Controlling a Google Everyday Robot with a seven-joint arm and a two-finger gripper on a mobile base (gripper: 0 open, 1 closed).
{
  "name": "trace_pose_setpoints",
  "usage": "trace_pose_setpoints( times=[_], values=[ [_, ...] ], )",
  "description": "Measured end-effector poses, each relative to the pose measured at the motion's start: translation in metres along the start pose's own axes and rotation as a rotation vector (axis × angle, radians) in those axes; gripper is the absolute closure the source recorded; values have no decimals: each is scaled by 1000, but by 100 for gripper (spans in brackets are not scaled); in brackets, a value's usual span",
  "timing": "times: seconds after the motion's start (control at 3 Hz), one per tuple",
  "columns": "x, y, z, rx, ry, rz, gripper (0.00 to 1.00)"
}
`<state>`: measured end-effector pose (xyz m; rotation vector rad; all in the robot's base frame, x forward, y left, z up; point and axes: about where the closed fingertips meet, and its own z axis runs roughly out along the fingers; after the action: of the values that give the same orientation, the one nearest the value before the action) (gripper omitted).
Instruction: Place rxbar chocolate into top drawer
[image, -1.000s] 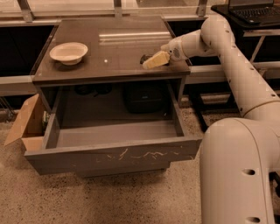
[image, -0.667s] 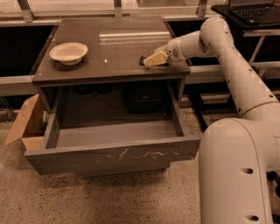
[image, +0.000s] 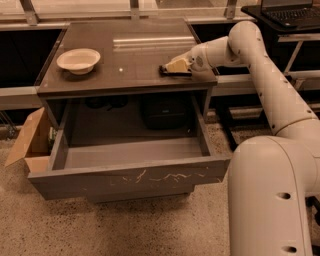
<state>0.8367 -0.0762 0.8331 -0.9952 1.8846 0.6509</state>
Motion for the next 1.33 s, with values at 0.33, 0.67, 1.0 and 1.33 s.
trace_pose_setpoints(
  times=[0.33, 0.67, 1.0, 1.33],
  values=[
    [-1, 1, 1, -4, -6, 4, 100],
    [-7, 5, 2, -10, -17, -5, 100],
    [-14, 6, 0, -10, -27, -19, 100],
    [-21, 7, -3, -7, -37, -31, 92]
  ],
)
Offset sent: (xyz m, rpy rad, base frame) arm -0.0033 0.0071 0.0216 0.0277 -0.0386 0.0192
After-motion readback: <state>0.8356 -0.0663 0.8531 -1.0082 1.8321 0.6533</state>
